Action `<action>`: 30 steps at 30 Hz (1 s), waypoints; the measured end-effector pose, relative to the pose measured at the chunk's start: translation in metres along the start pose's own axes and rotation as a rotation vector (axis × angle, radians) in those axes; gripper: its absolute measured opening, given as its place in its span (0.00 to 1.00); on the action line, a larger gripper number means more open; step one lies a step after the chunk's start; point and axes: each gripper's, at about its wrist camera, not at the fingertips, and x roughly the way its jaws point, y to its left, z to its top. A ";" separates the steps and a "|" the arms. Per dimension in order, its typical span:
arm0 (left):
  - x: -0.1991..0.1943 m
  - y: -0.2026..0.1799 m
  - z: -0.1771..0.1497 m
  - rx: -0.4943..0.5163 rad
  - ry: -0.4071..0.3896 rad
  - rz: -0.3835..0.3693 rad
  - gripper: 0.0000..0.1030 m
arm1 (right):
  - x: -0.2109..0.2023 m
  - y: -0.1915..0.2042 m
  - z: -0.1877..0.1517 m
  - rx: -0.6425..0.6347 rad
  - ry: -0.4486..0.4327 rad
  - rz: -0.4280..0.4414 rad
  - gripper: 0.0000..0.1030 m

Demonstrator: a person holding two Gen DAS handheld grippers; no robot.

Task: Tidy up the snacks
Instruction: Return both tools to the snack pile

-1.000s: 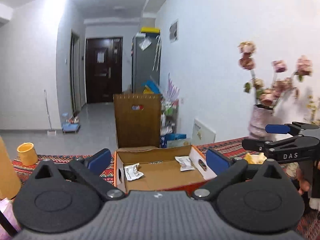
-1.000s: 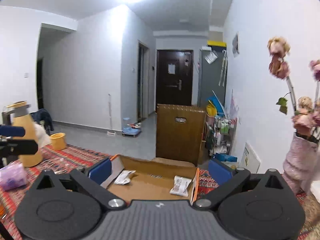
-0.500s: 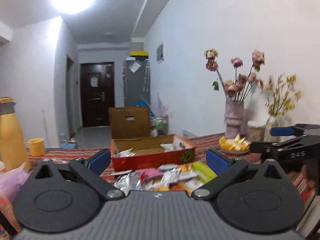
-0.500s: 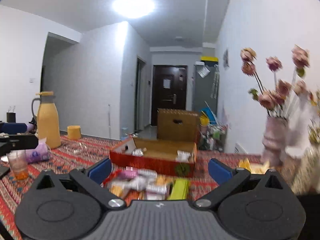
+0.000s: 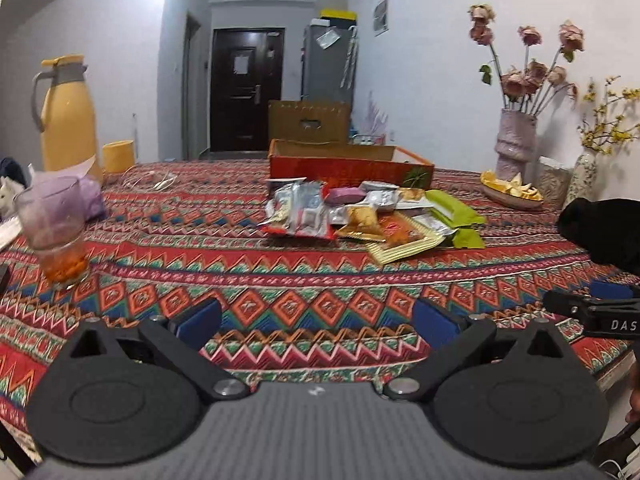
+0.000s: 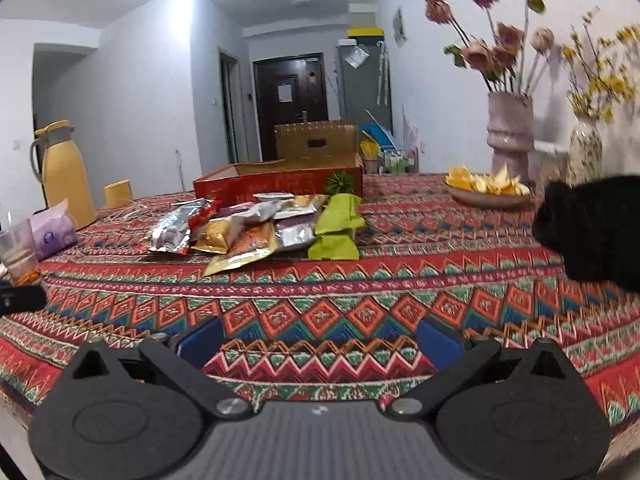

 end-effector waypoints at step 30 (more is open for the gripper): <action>0.151 0.000 0.076 0.029 0.090 0.048 1.00 | 0.113 -0.006 0.094 -0.031 0.030 0.065 0.95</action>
